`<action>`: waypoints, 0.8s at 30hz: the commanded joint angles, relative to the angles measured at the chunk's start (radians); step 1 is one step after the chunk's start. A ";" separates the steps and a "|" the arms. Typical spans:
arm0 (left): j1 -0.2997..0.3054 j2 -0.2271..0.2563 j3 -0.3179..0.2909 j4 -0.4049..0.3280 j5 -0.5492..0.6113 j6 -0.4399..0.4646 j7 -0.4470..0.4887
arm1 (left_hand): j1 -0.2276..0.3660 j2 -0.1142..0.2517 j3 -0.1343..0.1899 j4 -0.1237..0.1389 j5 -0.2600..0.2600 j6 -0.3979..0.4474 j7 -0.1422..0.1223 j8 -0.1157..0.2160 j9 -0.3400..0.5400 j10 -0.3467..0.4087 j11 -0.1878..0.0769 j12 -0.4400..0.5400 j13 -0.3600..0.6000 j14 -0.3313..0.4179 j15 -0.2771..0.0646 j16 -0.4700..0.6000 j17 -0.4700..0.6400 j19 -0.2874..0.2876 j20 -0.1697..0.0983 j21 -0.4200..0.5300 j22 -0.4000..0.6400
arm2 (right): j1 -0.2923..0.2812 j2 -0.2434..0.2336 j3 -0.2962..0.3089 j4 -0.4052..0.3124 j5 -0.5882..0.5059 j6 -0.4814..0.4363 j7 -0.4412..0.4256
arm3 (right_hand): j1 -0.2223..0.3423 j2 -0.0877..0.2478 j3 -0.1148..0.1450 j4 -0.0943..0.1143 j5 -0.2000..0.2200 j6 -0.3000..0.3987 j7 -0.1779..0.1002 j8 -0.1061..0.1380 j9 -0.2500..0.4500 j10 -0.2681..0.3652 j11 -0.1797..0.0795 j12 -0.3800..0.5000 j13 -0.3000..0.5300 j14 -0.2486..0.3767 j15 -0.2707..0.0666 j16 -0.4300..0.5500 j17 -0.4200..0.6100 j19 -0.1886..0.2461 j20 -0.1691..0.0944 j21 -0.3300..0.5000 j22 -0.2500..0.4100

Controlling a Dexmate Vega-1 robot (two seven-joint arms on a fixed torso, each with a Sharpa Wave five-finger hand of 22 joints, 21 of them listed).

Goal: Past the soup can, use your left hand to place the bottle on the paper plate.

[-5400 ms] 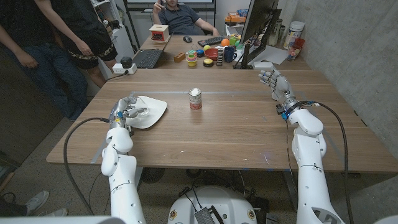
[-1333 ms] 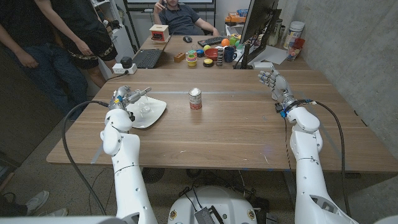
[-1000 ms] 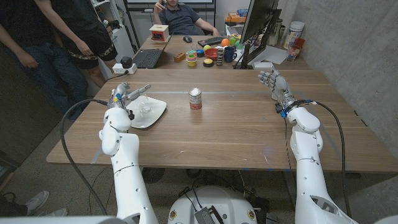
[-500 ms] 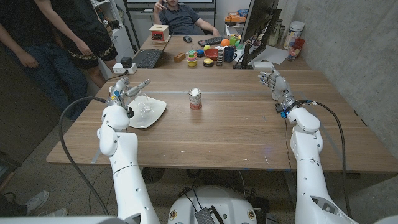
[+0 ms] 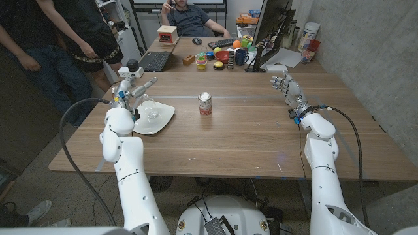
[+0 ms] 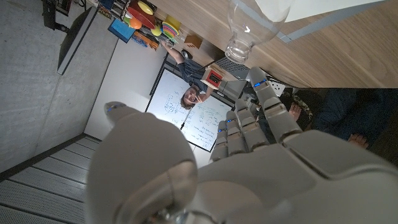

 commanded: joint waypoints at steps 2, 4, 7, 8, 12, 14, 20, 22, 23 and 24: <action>-0.005 -0.013 -0.012 -0.029 -0.036 -0.022 -0.030 | -0.018 0.003 0.000 0.003 0.007 -0.016 -0.001 0.007 -0.001 -0.016 0.003 0.007 0.001 -0.034 0.013 -0.003 0.003 -0.025 0.026 -0.019 0.005 | 0.006 -0.002 -0.001 0.008 -0.002 0.006 0.000 | -0.013 0.005 -0.003 0.003 0.006 0.007 0.000 0.004 0.005 0.010 0.002 -0.001 0.002 0.006 -0.002 0.003 0.000 0.011 -0.026 -0.003 0.005; -0.004 -0.019 -0.016 -0.028 -0.049 -0.035 -0.018 | -0.023 0.005 0.000 0.004 0.007 -0.019 -0.002 0.007 -0.002 -0.021 0.002 0.007 0.001 -0.042 0.014 -0.003 0.003 -0.032 0.032 -0.023 0.005 | 0.007 -0.002 0.000 0.010 0.001 0.010 0.001 | -0.013 0.005 -0.004 0.003 0.006 0.007 0.000 0.004 0.005 0.009 0.000 -0.002 0.002 0.006 -0.001 0.003 0.000 0.011 -0.026 -0.003 0.005; -0.005 -0.024 -0.017 -0.033 -0.052 -0.038 -0.021 | -0.027 0.006 0.000 0.005 0.008 -0.023 -0.003 0.007 -0.002 -0.028 0.004 0.005 0.001 -0.047 0.018 -0.002 0.003 -0.036 0.035 -0.027 0.006 | 0.008 -0.003 -0.001 0.007 -0.001 0.009 0.000 | -0.013 0.005 -0.004 0.003 0.007 0.007 0.000 0.004 0.005 0.010 0.001 -0.001 0.002 0.007 -0.001 0.003 0.000 0.012 -0.028 -0.004 0.005; -0.005 -0.019 -0.015 -0.036 -0.046 -0.037 -0.031 | -0.030 0.007 0.000 0.005 0.008 -0.030 -0.004 0.005 -0.002 -0.032 0.004 0.005 0.001 -0.050 0.020 -0.001 0.003 -0.043 0.038 -0.031 0.006 | 0.008 -0.002 -0.001 0.006 -0.002 0.009 -0.002 | -0.013 0.005 -0.004 0.003 0.007 0.007 0.000 0.004 0.005 0.010 0.002 -0.002 0.002 0.006 -0.002 0.002 0.000 0.012 -0.028 -0.005 0.005; -0.006 -0.023 -0.020 -0.043 -0.062 -0.044 -0.045 | -0.047 0.011 0.000 0.008 0.009 -0.053 -0.032 0.001 -0.003 -0.043 0.007 0.007 0.001 -0.058 0.022 0.003 0.004 -0.049 0.044 -0.040 0.006 | 0.009 -0.003 0.000 0.009 -0.003 0.009 -0.004 | -0.013 0.005 -0.005 0.003 0.007 0.007 -0.001 0.003 0.005 0.010 0.002 -0.002 0.002 0.006 -0.002 0.002 0.000 0.012 -0.028 -0.006 0.005; -0.001 -0.029 -0.023 -0.043 -0.082 -0.065 -0.034 | -0.052 0.013 0.000 0.009 0.010 -0.053 -0.049 0.003 -0.004 -0.048 0.011 0.007 0.000 -0.062 0.027 0.004 0.004 -0.052 0.045 -0.043 0.006 | 0.011 -0.003 0.001 0.011 0.000 0.009 -0.002 | -0.013 0.005 -0.005 0.003 0.007 0.007 -0.001 0.003 0.005 0.010 0.002 -0.002 0.002 0.006 -0.002 0.002 0.000 0.012 -0.028 -0.006 0.005; -0.001 -0.037 -0.024 -0.057 -0.103 -0.079 -0.054 | -0.067 0.016 -0.001 0.010 0.011 -0.077 -0.074 -0.001 -0.004 -0.056 0.013 0.008 0.000 -0.072 0.033 0.005 0.004 -0.061 0.046 -0.052 0.007 | 0.016 -0.003 0.001 0.019 0.001 0.010 -0.002 | -0.013 0.006 -0.006 0.003 0.007 0.008 -0.001 0.003 0.005 0.010 0.003 -0.002 0.002 0.007 -0.001 0.002 0.000 0.013 -0.028 -0.009 0.005; -0.001 -0.031 -0.024 -0.057 -0.103 -0.084 -0.065 | -0.072 0.018 -0.001 0.011 0.011 -0.082 -0.078 -0.001 -0.005 -0.062 0.013 0.008 0.000 -0.076 0.035 0.005 0.004 -0.066 0.046 -0.056 0.007 | 0.017 -0.006 -0.001 0.021 -0.003 0.015 -0.003 | -0.013 0.006 -0.006 0.003 0.008 0.007 -0.001 0.003 0.005 0.010 0.003 -0.002 0.002 0.007 -0.001 0.002 0.000 0.013 -0.027 -0.009 0.005; -0.002 -0.037 -0.024 -0.059 -0.104 -0.083 -0.062 | -0.076 0.020 -0.001 0.012 0.011 -0.088 -0.083 -0.002 -0.005 -0.064 0.015 0.008 0.000 -0.080 0.037 0.005 0.004 -0.069 0.046 -0.058 0.007 | 0.019 -0.005 0.001 0.023 0.003 0.011 0.001 | -0.013 0.006 -0.006 0.003 0.008 0.007 -0.002 0.003 0.005 0.010 0.001 -0.002 0.002 0.007 -0.001 0.002 0.000 0.013 -0.027 -0.010 0.005; 0.000 -0.031 -0.020 -0.059 -0.088 -0.088 -0.056 | -0.081 0.021 -0.001 0.012 0.012 -0.097 -0.090 -0.003 -0.005 -0.067 0.016 0.008 0.000 -0.085 0.038 0.004 0.004 -0.071 0.046 -0.060 0.008 | 0.017 -0.004 0.001 0.020 -0.001 0.011 -0.003 | -0.013 0.006 -0.006 0.003 0.008 0.007 -0.002 0.003 0.005 0.010 0.001 -0.002 0.002 0.007 -0.002 0.002 0.000 0.013 -0.028 -0.010 0.005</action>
